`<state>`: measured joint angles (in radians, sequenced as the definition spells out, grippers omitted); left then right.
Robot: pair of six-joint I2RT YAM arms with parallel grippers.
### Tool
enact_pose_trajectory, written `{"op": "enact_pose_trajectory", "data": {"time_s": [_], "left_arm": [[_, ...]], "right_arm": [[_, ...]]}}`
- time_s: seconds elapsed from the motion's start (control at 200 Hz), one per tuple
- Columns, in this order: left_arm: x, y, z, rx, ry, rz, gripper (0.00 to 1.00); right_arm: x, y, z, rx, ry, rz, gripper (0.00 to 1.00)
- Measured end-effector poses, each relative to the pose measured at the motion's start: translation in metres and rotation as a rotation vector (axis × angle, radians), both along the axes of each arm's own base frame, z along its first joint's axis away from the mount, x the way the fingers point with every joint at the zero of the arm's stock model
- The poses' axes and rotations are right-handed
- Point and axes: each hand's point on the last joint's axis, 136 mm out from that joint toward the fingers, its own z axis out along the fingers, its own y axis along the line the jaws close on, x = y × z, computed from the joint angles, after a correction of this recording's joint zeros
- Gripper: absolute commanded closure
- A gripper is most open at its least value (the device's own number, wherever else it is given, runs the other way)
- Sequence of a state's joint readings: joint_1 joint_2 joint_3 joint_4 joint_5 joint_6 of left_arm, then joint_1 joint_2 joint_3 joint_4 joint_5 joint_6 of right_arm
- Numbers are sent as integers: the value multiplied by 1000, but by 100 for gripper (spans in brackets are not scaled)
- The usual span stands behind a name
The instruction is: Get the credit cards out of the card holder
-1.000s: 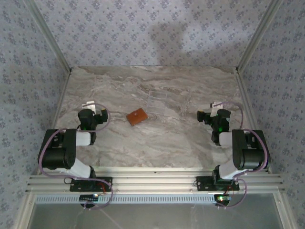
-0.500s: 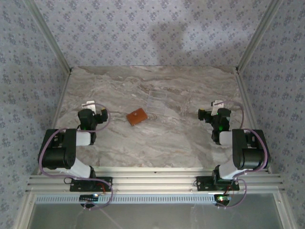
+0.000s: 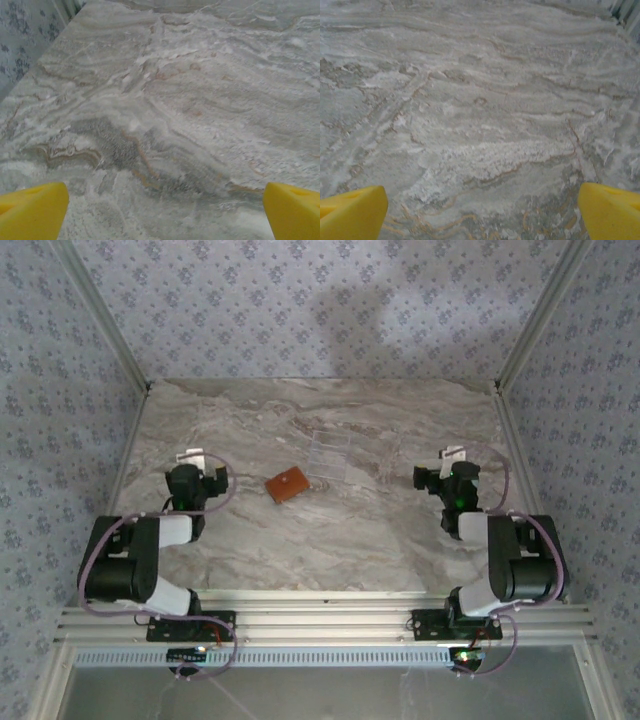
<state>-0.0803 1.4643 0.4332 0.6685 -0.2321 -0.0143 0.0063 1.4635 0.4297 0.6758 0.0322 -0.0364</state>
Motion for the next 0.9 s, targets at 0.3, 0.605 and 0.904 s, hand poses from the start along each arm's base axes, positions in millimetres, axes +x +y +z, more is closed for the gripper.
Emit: {"op": "enact_pose_trajectory", "data": {"time_s": [0.3, 0.605, 0.904], "left_arm": [[9, -33, 39, 80, 61, -21, 0], [-8, -52, 60, -55, 181, -11, 1], [-37, -104, 60, -139, 309, -135, 1]], "right_arm": [[10, 16, 33, -21, 58, 25, 0], [-9, 69, 39, 58, 221, 126, 0], [-43, 125, 35, 154, 386, 199, 3]]}}
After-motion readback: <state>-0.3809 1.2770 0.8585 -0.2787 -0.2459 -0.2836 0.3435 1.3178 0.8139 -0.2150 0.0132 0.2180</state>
